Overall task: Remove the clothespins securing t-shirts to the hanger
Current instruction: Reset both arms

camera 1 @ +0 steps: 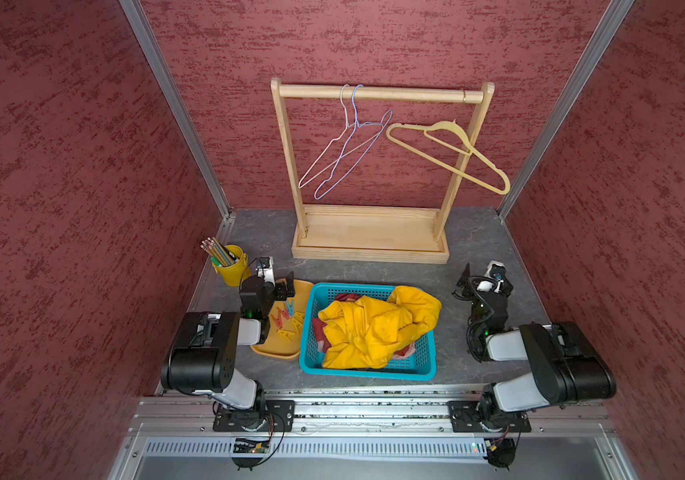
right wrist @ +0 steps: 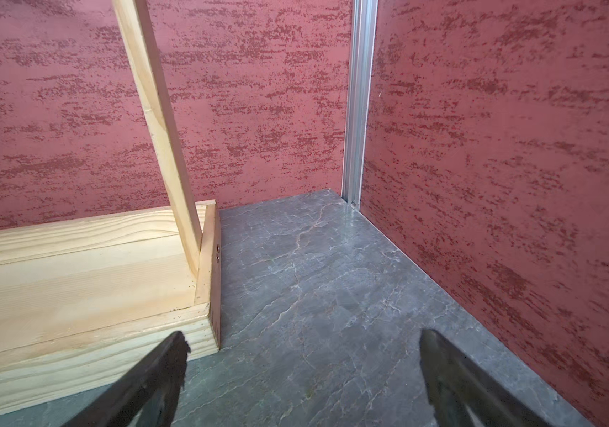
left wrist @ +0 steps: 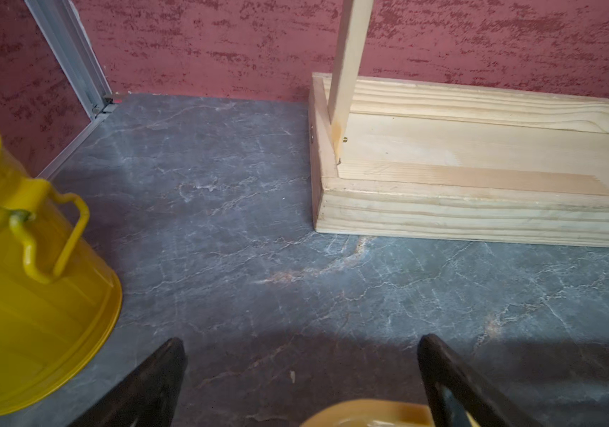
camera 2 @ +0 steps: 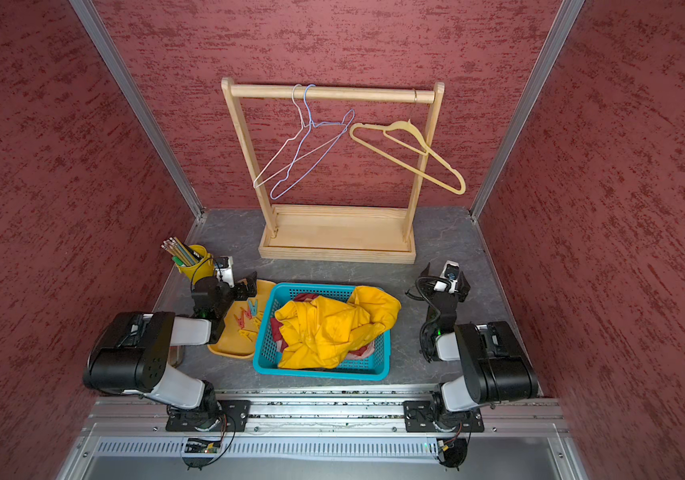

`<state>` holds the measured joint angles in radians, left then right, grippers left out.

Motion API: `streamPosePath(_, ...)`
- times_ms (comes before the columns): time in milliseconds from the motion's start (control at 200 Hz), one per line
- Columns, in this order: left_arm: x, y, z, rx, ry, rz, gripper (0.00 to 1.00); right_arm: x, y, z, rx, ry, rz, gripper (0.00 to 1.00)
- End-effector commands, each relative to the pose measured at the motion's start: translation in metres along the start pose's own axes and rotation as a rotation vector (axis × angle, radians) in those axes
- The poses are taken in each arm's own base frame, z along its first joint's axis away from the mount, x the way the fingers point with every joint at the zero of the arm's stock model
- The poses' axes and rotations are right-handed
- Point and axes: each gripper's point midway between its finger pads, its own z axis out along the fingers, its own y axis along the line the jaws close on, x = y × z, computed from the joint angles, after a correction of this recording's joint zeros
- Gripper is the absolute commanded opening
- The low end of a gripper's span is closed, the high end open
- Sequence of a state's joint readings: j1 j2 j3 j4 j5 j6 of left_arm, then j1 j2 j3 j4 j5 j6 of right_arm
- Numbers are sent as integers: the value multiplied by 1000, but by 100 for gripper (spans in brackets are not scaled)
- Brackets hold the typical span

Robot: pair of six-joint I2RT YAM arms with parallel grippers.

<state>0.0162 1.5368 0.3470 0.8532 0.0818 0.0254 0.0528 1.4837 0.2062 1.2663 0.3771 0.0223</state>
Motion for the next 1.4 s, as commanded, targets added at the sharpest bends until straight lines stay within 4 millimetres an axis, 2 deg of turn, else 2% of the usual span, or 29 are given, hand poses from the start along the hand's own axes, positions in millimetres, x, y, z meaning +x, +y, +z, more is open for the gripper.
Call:
streamPosePath(0,-24,4,2,-25,-72,15,99,-4,5,2,-53,-20,21,99)
streamPosePath(35,-28,5,3,-21,-88,10,100,3,5,2,-63,-12,19,99)
streamPosePath(55,-26,5,3,-19,-83,9,100,-4,4,0,-63,-56,22,99)
streamPosePath(95,-26,5,3,-18,-72,6,99,1,7,-1,-80,-24,17,99)
streamPosePath(165,-25,6,3,-16,-71,3,99,-3,8,-6,-99,-58,13,99)
streamPosePath(250,-25,6,3,-16,-72,2,100,0,4,3,-59,-26,24,99)
streamPosePath(1398,-26,5,3,-15,-76,1,100,0,3,2,-59,-27,24,99)
